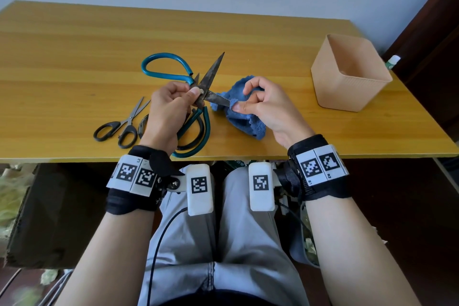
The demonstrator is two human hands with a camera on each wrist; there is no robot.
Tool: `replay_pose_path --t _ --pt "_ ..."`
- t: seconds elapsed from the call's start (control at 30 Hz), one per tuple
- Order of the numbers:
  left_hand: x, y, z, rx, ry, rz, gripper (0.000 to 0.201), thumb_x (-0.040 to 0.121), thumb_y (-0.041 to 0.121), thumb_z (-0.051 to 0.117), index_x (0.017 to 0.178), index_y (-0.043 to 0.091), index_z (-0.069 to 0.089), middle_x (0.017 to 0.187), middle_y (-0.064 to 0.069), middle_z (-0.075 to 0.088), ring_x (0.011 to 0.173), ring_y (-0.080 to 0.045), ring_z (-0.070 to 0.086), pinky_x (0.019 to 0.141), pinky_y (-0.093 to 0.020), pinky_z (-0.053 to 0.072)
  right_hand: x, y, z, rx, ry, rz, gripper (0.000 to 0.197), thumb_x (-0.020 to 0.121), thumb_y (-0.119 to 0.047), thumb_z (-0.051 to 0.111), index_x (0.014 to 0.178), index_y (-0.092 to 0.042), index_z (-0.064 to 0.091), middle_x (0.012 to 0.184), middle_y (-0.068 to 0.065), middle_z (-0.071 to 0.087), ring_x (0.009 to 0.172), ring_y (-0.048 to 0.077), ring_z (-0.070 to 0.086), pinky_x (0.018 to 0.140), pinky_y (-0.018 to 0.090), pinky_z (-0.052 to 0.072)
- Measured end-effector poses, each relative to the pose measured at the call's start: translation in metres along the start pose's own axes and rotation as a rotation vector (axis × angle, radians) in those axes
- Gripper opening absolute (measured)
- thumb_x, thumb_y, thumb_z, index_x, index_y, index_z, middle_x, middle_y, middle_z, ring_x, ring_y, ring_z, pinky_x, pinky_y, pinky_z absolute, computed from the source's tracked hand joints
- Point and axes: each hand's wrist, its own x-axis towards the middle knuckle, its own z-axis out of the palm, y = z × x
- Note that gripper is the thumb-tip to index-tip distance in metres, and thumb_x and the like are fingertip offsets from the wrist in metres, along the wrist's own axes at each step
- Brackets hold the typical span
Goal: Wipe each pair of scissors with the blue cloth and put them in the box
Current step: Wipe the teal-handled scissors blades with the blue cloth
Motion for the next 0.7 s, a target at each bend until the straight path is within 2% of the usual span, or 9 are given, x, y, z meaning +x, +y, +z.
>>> replay_pose_path --t 0.17,0.27,0.33,0.37,0.47,0.53,0.6,0.63,0.7 --pt "0.001 0.001 0.001 -0.016 -0.006 -0.014 0.011 0.099 0.014 0.061 0.104 0.005 0.06 0.072 0.001 0.067 0.053 0.005 0.055 0.057 -0.009 0.043 -0.001 0.0 -0.002 0.057 0.004 -0.004 0.029 0.082 -0.01 0.079 0.095 -0.013 0.053 0.054 -0.009 0.041 0.05 0.005 0.043 0.076 0.019 0.043" --pt "0.003 0.001 -0.001 -0.045 -0.003 -0.02 0.008 0.099 0.015 0.062 0.1 0.008 0.058 0.07 0.004 0.069 0.059 -0.002 0.057 0.06 -0.013 0.044 -0.001 0.0 -0.001 0.1 0.043 0.005 0.025 0.083 -0.008 0.077 0.094 -0.014 0.055 0.054 -0.01 0.046 0.055 0.006 0.049 0.071 0.016 0.044" --pt "0.005 0.002 -0.004 -0.081 0.037 -0.012 0.007 0.099 0.013 0.062 0.096 0.011 0.056 0.074 0.0 0.069 0.061 -0.002 0.059 0.06 -0.014 0.045 0.002 0.003 -0.002 0.19 0.177 0.011 0.021 0.083 -0.006 0.075 0.089 -0.015 0.057 0.066 -0.003 0.056 0.066 0.009 0.054 0.066 0.011 0.044" --pt "0.006 0.003 -0.007 -0.085 0.063 -0.007 0.007 0.099 0.013 0.061 0.096 0.01 0.055 0.077 -0.002 0.068 0.06 0.0 0.059 0.059 -0.013 0.044 0.004 0.006 -0.005 0.247 0.264 0.029 0.02 0.083 -0.006 0.075 0.086 -0.015 0.058 0.075 0.002 0.061 0.073 0.012 0.057 0.069 0.014 0.046" --pt "0.009 0.004 -0.019 -0.066 0.102 -0.012 0.006 0.099 0.016 0.06 0.097 0.012 0.056 0.073 0.004 0.068 0.055 0.004 0.054 0.06 -0.014 0.042 0.012 0.016 -0.016 0.375 0.485 0.065 0.019 0.084 -0.005 0.072 0.079 -0.019 0.06 0.085 0.003 0.068 0.083 0.018 0.062 0.083 0.037 0.052" --pt "0.011 0.003 -0.024 -0.066 0.104 -0.017 0.009 0.099 0.017 0.06 0.092 0.016 0.056 0.065 0.009 0.068 0.056 0.003 0.054 0.065 -0.017 0.042 0.015 0.019 -0.021 0.354 0.563 0.053 0.023 0.085 0.006 0.059 0.082 -0.017 0.063 0.086 -0.001 0.067 0.08 0.011 0.062 0.079 0.033 0.05" --pt "0.011 0.002 -0.027 -0.07 0.106 -0.024 0.008 0.1 0.017 0.06 0.093 0.016 0.056 0.062 0.011 0.068 0.059 0.001 0.055 0.069 -0.02 0.043 0.017 0.02 -0.02 0.228 0.589 0.048 0.038 0.081 0.013 0.045 0.093 -0.014 0.069 0.1 -0.001 0.064 0.081 -0.001 0.06 0.074 0.023 0.05" --pt "0.01 0.002 -0.027 -0.07 0.104 -0.028 0.008 0.1 0.017 0.06 0.093 0.016 0.056 0.062 0.01 0.068 0.061 0.0 0.056 0.071 -0.022 0.043 0.018 0.02 -0.018 0.145 0.607 0.038 0.042 0.079 0.011 0.045 0.097 -0.017 0.071 0.112 0.0 0.06 0.091 -0.001 0.06 0.079 0.023 0.052" --pt "0.01 0.002 -0.027 -0.066 0.098 -0.033 0.011 0.099 0.017 0.06 0.088 0.018 0.057 0.063 0.009 0.069 0.062 -0.002 0.055 0.072 -0.023 0.042 0.02 0.02 -0.012 -0.045 0.654 -0.003 0.043 0.079 0.003 0.051 0.101 -0.028 0.071 0.141 0.004 0.042 0.127 0.016 0.046 0.1 0.034 0.047"
